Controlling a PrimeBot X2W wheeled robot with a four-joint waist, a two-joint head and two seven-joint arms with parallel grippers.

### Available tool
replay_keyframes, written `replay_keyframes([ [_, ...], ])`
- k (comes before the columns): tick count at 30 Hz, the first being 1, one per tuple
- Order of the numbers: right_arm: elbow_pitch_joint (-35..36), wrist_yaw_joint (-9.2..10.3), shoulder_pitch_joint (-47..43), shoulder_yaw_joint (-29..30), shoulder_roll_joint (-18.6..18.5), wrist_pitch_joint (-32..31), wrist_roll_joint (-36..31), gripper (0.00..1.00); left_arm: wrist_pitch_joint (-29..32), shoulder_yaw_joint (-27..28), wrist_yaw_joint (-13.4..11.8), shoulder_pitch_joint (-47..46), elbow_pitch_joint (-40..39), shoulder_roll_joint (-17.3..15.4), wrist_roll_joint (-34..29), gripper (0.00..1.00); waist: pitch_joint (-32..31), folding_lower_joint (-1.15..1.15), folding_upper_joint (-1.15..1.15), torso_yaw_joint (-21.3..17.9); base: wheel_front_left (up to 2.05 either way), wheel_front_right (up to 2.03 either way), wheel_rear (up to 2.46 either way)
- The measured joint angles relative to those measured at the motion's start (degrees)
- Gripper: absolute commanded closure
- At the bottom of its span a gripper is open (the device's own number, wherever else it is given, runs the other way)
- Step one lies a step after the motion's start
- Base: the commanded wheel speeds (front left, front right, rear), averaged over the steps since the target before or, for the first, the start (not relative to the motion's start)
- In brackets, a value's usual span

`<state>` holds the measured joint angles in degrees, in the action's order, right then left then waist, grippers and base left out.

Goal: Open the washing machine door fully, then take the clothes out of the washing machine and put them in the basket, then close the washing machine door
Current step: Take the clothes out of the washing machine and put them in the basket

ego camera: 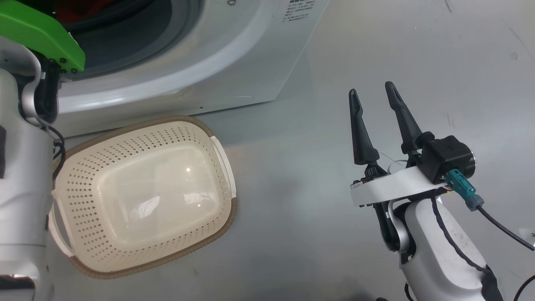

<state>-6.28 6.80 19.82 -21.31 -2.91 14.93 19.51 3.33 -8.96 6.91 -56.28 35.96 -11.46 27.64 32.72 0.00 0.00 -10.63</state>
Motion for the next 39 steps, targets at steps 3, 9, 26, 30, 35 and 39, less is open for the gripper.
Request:
replay_keyframes([
  [3, -0.51, -0.01, -1.04, 0.16, 0.0, 0.0, -0.27, 0.0, -2.87, -0.26, 0.0, 1.7, -0.89, 0.48, -0.19, 1.0, -1.53, 0.0, 0.0, 0.57, 0.0, 0.0, 0.0],
  [9, -1.45, -0.15, -3.21, 0.36, 0.0, 0.0, -0.58, 0.0, -7.53, -0.69, 0.0, 5.45, -2.18, 1.54, -0.93, 1.0, -4.71, 0.0, 0.0, 1.7, 0.0, 0.0, 0.0],
  [26, -2.99, -0.84, -8.61, 2.77, 0.01, 0.0, -1.85, 0.0, -15.58, -2.3, -1.92, 20.12, -8.73, 4.07, -2.56, 0.0, -13.57, 0.0, 0.0, 4.53, 0.0, 0.0, 0.0],
  [30, -3.12, -1.09, -9.49, 3.68, 0.01, 0.0, -2.44, 0.0, -15.8, -2.54, -3.16, 23.71, -9.67, 4.78, -3.53, 0.0, -15.19, 0.0, 0.0, 5.77, 0.0, 0.0, 0.0],
  [35, -3.54, -1.65, -10.98, 4.13, 0.05, -0.01, -2.53, 0.0, -16.53, -2.46, -4.7, 29.23, -11.36, 4.94, -4.15, 0.0, -17.48, 0.0, 0.0, 7.2, 0.0, 0.0, 0.0],
  [39, -3.6, -1.69, -12.31, 4.63, 0.05, -0.01, -2.53, 0.0, -16.84, -2.13, -6.22, 33.42, -12.91, 5.0, -4.47, 0.0, -19.41, 0.0, 0.0, 8.26, 0.0, 0.0, 0.0],
])
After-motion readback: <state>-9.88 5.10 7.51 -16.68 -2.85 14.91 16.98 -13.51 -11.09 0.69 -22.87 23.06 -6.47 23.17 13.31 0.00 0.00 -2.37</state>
